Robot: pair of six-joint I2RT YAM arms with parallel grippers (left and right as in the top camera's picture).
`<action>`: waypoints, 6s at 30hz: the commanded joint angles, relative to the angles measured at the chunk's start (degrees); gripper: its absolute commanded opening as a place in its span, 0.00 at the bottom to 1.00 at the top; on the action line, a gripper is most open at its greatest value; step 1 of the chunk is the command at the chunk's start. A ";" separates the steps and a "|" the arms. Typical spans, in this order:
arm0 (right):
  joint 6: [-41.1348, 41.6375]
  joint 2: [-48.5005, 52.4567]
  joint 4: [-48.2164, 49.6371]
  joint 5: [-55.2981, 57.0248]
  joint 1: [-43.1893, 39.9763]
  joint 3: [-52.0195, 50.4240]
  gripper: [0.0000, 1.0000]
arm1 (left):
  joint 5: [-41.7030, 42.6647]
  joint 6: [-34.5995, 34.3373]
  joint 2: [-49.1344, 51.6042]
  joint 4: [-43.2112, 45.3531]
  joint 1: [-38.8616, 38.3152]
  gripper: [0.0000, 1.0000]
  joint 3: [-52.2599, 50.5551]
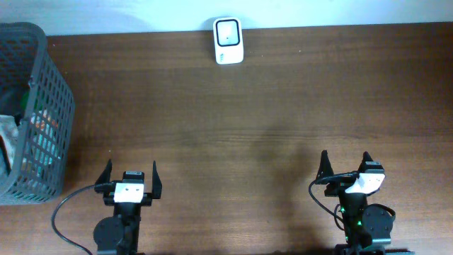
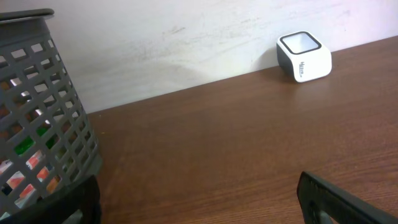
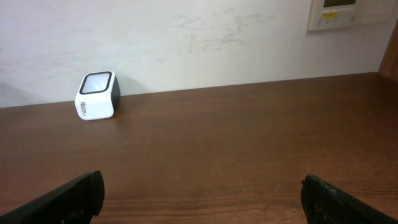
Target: Scan the item barcode
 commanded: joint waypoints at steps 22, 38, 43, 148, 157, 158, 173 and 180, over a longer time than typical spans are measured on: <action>0.35 -0.33 -0.11 -0.09 0.42 -0.46 0.98 | 0.26 0.87 -0.59 2.75 0.20 0.99 -0.31; 0.35 -0.33 -0.11 -0.09 0.42 -0.46 0.98 | 14.73 -8.17 48.22 -12.83 0.20 0.99 52.96; 0.35 -0.33 -0.11 -0.09 0.42 -0.46 0.98 | 17.86 -8.31 68.26 -37.62 0.20 0.99 81.13; 0.35 -0.33 -0.13 -0.09 0.42 -0.46 0.98 | 23.28 6.01 115.54 -33.18 40.96 0.22 94.33; 0.35 -0.33 -0.13 -0.09 0.42 -0.46 0.98 | 23.28 -0.24 100.94 -29.97 40.96 0.24 98.01; 0.35 -0.33 -0.13 -0.09 0.42 -0.46 0.98 | 23.28 -1.18 99.62 -29.09 40.96 0.24 98.01; 0.35 -0.33 -0.11 -0.09 0.42 -0.46 0.98 | 15.91 -12.26 75.03 -31.26 35.71 0.38 97.66; 0.35 -0.33 -0.11 -0.09 0.42 -0.46 0.98 | 9.66 -19.96 87.49 -39.69 38.73 0.56 97.66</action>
